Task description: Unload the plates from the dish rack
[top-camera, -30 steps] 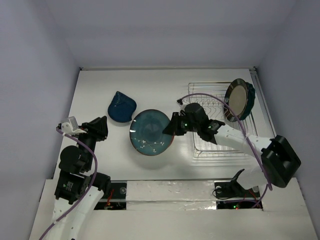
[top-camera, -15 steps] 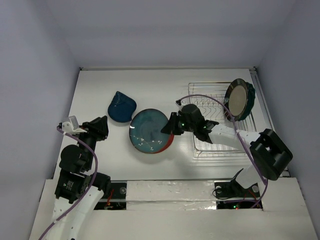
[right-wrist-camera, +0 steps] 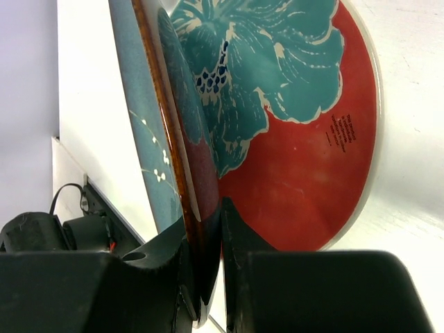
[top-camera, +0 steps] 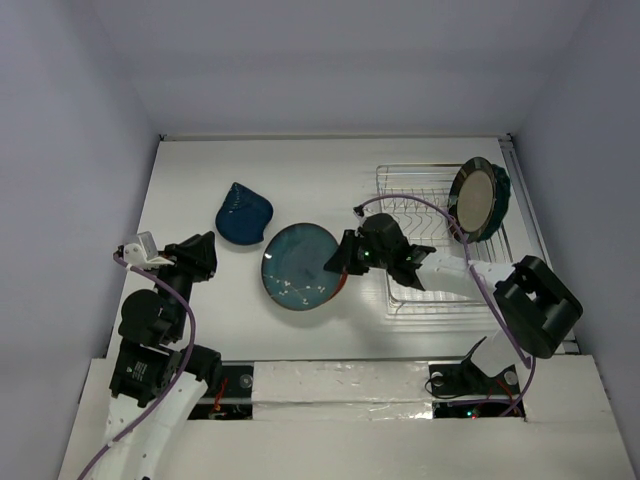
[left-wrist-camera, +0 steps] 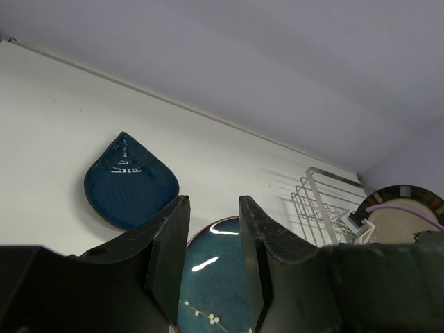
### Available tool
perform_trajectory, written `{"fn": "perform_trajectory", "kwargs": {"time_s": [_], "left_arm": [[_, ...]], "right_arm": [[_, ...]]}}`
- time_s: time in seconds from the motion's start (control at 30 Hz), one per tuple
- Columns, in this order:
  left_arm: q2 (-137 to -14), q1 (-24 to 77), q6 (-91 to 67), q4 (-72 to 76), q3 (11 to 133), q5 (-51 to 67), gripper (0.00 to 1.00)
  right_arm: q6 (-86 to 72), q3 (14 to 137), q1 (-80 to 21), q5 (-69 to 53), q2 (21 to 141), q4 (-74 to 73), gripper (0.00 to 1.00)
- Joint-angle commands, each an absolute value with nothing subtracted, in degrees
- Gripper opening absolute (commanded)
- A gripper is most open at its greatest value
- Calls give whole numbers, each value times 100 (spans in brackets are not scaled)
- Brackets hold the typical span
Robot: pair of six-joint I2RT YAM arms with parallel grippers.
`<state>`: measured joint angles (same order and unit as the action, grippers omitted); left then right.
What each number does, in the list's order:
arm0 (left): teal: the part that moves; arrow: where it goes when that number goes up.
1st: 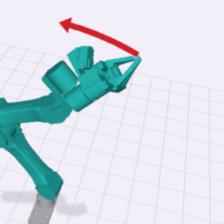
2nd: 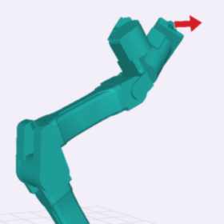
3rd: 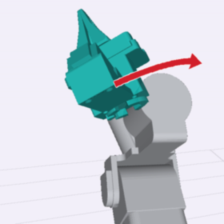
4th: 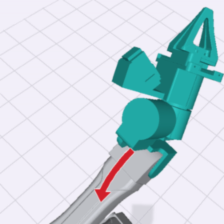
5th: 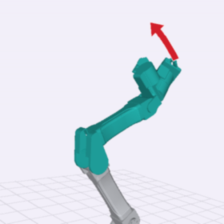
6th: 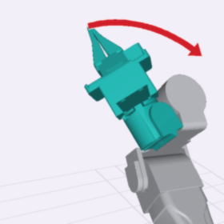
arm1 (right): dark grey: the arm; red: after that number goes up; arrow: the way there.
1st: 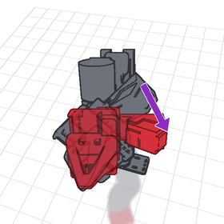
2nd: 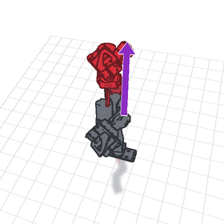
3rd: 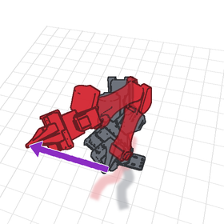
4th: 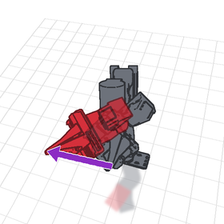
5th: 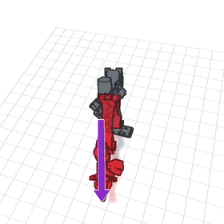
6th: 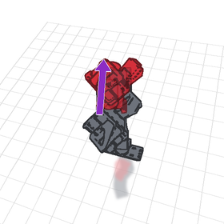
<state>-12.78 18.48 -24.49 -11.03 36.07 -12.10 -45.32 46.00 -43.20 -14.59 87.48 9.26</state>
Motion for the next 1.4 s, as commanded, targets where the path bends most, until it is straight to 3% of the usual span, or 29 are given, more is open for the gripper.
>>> {"fn": "perform_trajectory", "kwargs": {"time_s": [0.0,0.13,0.4,0.6,0.93,1.37], "left_arm": [[-1283,1793,-2408,-905,3639,-1187,32],[-1239,1793,-2408,-914,3639,-1187,31],[-1195,1793,-2426,-923,3639,-1187,32],[-1152,1793,-2417,-923,3639,-1187,32],[-1064,1793,-2408,-905,3639,-1187,32],[-1020,1793,-2417,-905,3630,-1187,32]], "right_arm": [[-4605,4658,-4333,-1556,8692,1881,4],[-4553,4685,-4333,-1512,8684,1679,19],[-4184,4957,-4333,-995,8631,704,34],[-3789,5457,-4517,-326,8727,-394,51],[-3323,6107,-4816,553,9026,-1660,86],[-3050,6407,-4816,896,9378,-2039,94]]}}
